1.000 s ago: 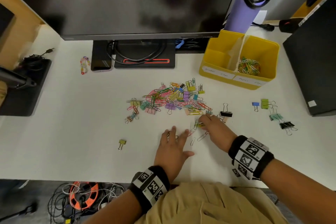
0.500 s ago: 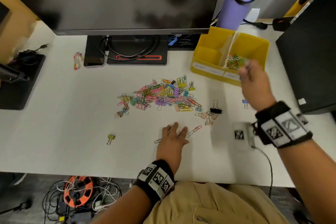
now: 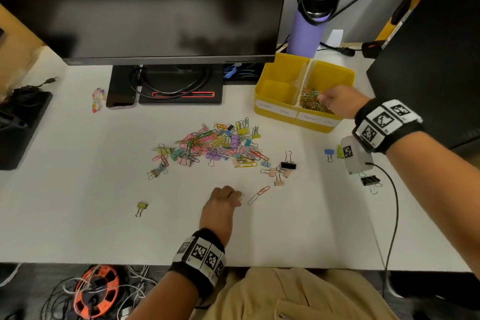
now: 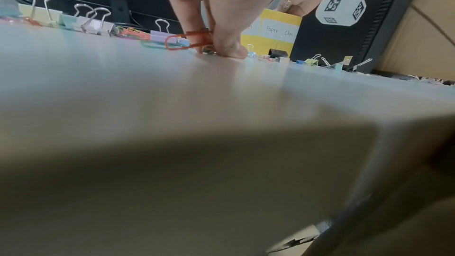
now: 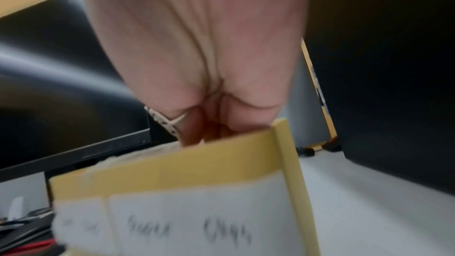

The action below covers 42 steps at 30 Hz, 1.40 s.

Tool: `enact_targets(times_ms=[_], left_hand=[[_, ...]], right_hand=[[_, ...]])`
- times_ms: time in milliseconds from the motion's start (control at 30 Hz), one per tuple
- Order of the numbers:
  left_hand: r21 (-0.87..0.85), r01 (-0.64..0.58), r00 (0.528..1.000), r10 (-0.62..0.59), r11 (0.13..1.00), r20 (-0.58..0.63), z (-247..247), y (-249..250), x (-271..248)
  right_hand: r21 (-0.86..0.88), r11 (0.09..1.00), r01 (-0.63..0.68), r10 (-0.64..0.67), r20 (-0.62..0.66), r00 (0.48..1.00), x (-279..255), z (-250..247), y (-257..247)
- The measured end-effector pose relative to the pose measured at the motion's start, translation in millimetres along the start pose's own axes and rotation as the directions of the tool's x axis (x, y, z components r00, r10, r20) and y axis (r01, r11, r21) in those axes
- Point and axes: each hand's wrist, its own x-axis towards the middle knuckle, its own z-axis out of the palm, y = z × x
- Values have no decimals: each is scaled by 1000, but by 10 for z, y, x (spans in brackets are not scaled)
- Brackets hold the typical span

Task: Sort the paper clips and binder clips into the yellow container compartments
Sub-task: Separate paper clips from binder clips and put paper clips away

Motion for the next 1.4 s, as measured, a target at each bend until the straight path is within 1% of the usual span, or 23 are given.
enact_targets(times_ms=[33, 100, 167, 200, 300, 400, 467, 533, 600, 633, 700, 767, 800, 833, 867, 900, 933, 967, 1067, 1167, 1233, 1300, 1400], left_hand=[[-14, -1, 1000, 0, 1000, -5, 18, 1, -3], [-71, 3, 1000, -4, 997, -18, 66, -9, -10], [-115, -5, 1000, 3, 993, -18, 116, -28, -5], [-116, -17, 999, 14, 993, -29, 129, -36, 3], [-57, -82, 996, 79, 995, -43, 121, -51, 29], [125, -139, 990, 141, 982, -12, 105, -10, 19], [235, -165, 986, 164, 958, 26, 86, 23, 6], [296, -149, 989, 137, 944, 60, 55, 38, 38], [188, -89, 996, 92, 978, -6, 30, 30, 75], [5, -40, 999, 41, 999, -21, -7, 26, 103], [-356, 105, 993, -119, 928, -17, -152, -34, 194], [-648, 227, 971, -222, 727, 91, -394, -106, 214], [-798, 256, 960, -237, 545, 147, -500, -164, 205], [-916, 284, 947, -230, 283, 222, -612, -220, 185], [-952, 303, 932, -196, -35, 304, -703, -279, 159], [-905, 300, 922, -154, -301, 357, -749, -339, 129], [-839, 300, 913, -116, -454, 390, -746, -403, 83], [-793, 301, 908, -96, -530, 408, -731, -443, 35], [-734, 309, 899, -65, -605, 433, -667, -506, -86], [-751, 337, 838, -183, -568, 515, -622, -450, -129], [-827, 375, 762, -368, -419, 533, -618, -368, -117], [-900, 425, 743, -529, -101, 410, -593, -303, -111], [-735, 438, 834, -540, 518, 117, -599, -279, -154]], right_hand=[[3, 1000, 31, -31, -34, 999, -47, 41, -6], [0, 990, 143, -139, -254, 957, -167, 142, -35], [37, 949, 315, -258, -486, 835, -405, 318, -125], [63, 913, 403, -321, -500, 805, -565, 450, -195], [99, 832, 546, -521, -203, 829, -951, 968, -340], [29, 818, 574, -573, 118, 811, -1047, 1432, -409], [-36, 829, 557, -537, 226, 813, -1038, 1620, -456], [-90, 819, 567, -532, 252, 808, -1022, 1705, -500], [-105, 822, 560, -524, 248, 815, -1009, 1725, -551], [-115, 826, 552, -513, 252, 821, -999, 1727, -569], [-152, 827, 541, -490, 275, 827, -991, 1724, -596], [-179, 827, 534, -473, 293, 831, -981, 1725, -591], [-193, 820, 538, -477, 289, 830, -996, 1726, -593], [-228, 801, 553, -494, 270, 827, -1026, 1716, -605], [-266, 770, 581, -532, 235, 813, -1056, 1714, -603], [-328, 739, 589, -528, 260, 808, -1078, 1720, -610], [-398, 687, 608, -548, 267, 793, -1074, 1751, -603], [-436, 668, 603, -551, 256, 795, -1062, 1771, -598], [-445, 616, 649, -610, 252, 752, -1011, 1865, -578], [-351, 637, 686, -637, 261, 725, -1032, 1762, -617], [-174, 736, 654, -585, 322, 744, -1028, 1718, -583], [17, 846, 533, -504, 355, 788, -1035, 1667, -576], [218, 876, 431, -479, 283, 831, -1015, 1645, -563]])
